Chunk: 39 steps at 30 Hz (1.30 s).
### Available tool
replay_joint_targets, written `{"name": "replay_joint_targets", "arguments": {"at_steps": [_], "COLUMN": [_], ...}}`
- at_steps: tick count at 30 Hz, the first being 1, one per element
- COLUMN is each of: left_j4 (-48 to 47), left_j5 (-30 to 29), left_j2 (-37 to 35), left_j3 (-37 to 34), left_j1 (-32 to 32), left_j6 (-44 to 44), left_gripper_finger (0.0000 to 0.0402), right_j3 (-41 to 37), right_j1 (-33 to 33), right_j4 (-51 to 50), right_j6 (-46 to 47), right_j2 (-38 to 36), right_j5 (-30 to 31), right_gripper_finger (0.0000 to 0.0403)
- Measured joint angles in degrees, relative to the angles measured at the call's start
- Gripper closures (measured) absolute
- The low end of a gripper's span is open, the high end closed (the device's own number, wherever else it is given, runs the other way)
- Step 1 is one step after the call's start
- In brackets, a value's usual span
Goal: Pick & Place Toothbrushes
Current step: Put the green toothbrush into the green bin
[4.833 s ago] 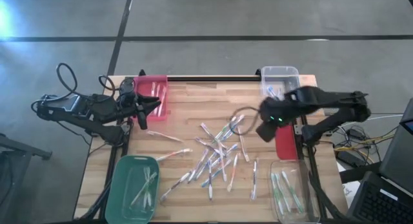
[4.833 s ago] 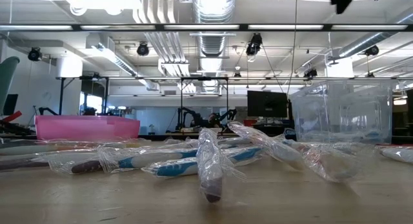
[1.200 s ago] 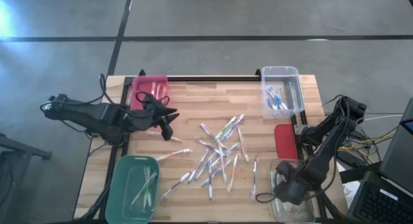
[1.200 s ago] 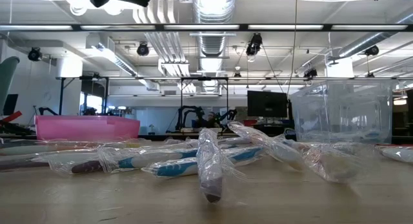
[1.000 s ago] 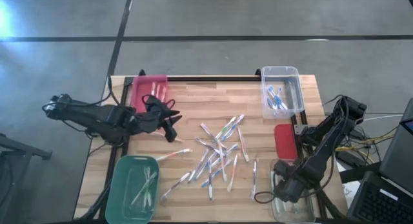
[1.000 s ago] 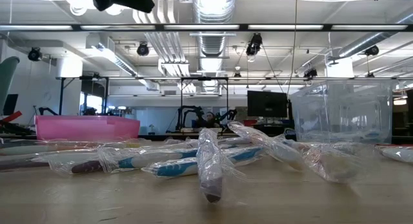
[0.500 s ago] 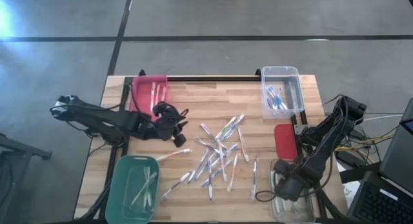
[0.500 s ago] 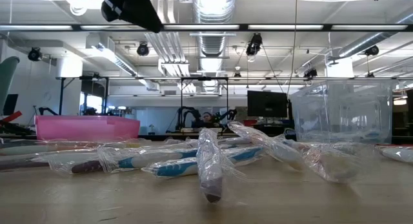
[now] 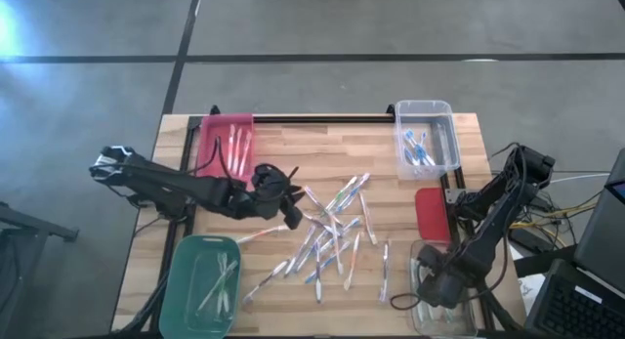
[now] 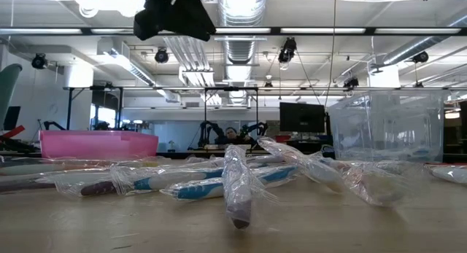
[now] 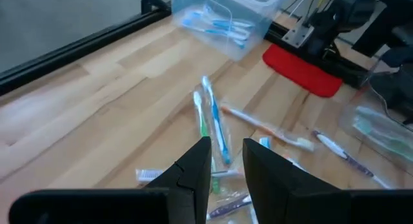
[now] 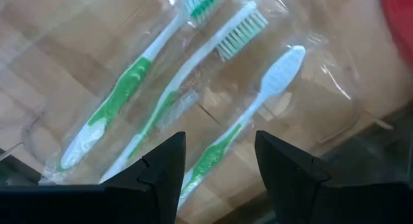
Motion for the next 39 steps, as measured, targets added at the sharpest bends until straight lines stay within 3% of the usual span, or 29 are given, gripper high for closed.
{"name": "replay_joint_targets", "arguments": {"at_steps": [8,11,16,22,27,39], "left_j4": [1.01,3.12,7.53,8.34,8.06,8.61], "left_j5": [3.46,2.11,-5.78,-6.81,-6.55,-6.28], "left_j2": [2.63,1.58,-1.11,-4.63,-5.82,-5.96], "left_j3": [0.0,0.28,0.31,0.35,0.31,0.28], "left_j1": [0.15,0.57,-0.8,-1.38,-1.36,-1.36], "left_j6": [-4.23,1.98,11.07,27.26,21.1,21.29], "left_gripper_finger": [0.0307,0.0307,0.0307,0.0307,0.0307,0.0307], "right_j3": [-0.09,-0.11,0.03,2.69,4.6,7.09], "right_j1": [0.56,0.56,0.54,0.54,0.54,0.51], "right_j4": [0.05,0.78,2.99,3.95,2.76,2.6], "right_j6": [1.21,1.88,1.85,-1.17,-5.87,-8.49], "right_j2": [0.0,0.0,1.09,6.26,10.3,11.46], "right_j5": [-0.22,-0.24,-0.02,-0.88,-3.13,-2.54], "right_gripper_finger": [0.023,0.0227,0.0233,0.0236,0.0234,0.022]}}
